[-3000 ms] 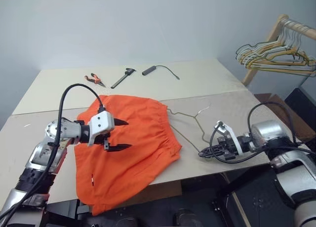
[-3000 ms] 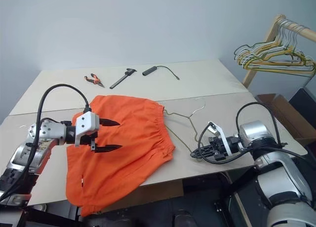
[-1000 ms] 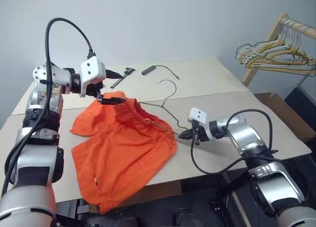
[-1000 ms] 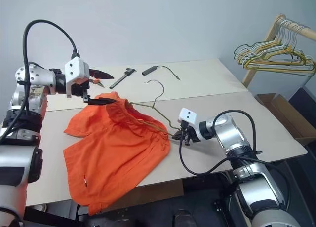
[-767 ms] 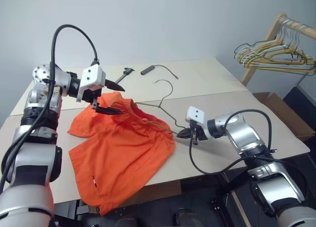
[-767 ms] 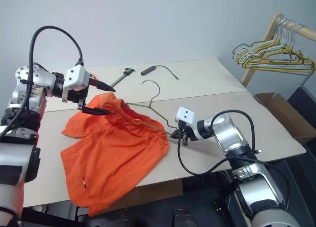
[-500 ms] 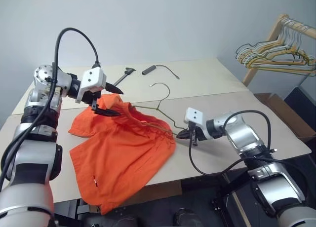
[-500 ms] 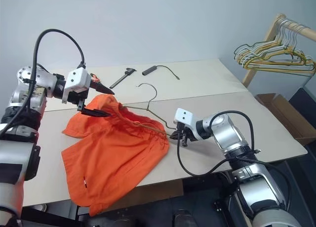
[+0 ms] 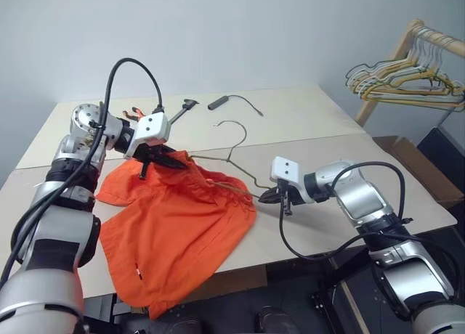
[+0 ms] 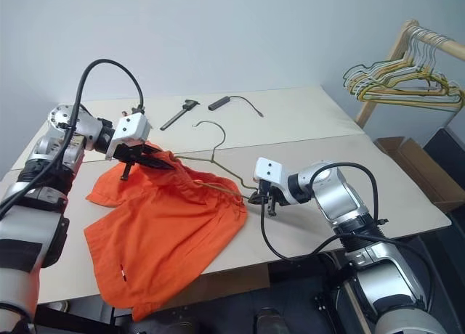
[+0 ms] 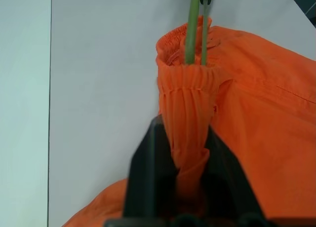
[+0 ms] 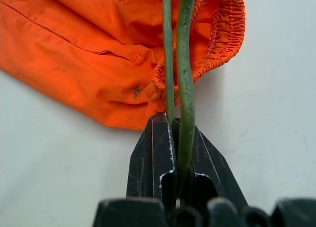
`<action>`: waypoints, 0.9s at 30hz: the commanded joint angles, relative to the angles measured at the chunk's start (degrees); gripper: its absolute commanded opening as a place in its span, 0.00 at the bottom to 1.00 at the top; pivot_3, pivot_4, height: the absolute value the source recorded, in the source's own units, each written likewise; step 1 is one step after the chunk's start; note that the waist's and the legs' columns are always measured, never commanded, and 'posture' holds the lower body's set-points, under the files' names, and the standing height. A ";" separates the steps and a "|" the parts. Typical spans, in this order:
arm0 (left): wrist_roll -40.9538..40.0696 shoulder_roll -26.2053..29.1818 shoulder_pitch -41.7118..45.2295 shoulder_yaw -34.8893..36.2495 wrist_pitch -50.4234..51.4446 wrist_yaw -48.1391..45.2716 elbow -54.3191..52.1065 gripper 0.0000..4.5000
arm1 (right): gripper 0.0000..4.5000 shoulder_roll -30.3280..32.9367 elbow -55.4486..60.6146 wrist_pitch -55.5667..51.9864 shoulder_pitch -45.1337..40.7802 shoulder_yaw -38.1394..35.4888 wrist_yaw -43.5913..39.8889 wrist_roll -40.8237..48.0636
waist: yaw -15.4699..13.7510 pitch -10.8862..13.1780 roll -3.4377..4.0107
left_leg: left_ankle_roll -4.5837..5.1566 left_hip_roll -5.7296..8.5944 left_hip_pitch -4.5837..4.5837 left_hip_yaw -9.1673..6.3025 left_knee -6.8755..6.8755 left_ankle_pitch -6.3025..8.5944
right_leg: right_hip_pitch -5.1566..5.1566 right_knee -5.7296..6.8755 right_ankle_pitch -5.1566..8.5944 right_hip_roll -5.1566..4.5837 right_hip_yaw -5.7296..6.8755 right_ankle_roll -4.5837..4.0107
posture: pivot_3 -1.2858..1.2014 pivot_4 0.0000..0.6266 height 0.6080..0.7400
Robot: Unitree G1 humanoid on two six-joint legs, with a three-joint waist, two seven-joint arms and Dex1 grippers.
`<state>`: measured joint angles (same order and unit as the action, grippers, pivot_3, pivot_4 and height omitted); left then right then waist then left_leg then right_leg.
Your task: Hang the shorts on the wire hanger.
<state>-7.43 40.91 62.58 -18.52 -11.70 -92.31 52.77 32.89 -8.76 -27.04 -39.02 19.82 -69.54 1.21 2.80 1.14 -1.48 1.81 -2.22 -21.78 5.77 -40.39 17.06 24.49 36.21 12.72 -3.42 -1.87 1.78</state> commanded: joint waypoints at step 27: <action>1.19 0.98 -1.47 10.43 -4.69 6.75 -0.43 0.00 | 0.93 9.12 10.66 -6.20 15.44 -23.53 8.07 14.11 | -0.35 -0.02 -0.02 | 0.02 -0.05 -0.07 -0.04 -0.03 0.01 | -0.06 -0.10 -0.01 0.00 0.12 0.02 | 0.50 0.00 1.00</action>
<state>-5.82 41.71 59.63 -10.27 -15.90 -86.97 52.78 42.79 -1.86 -31.81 -25.03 -2.79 -62.69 13.14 2.46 1.12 -1.50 1.83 -2.27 -21.82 5.72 -40.42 17.08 24.42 36.13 12.71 -3.42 -1.77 1.80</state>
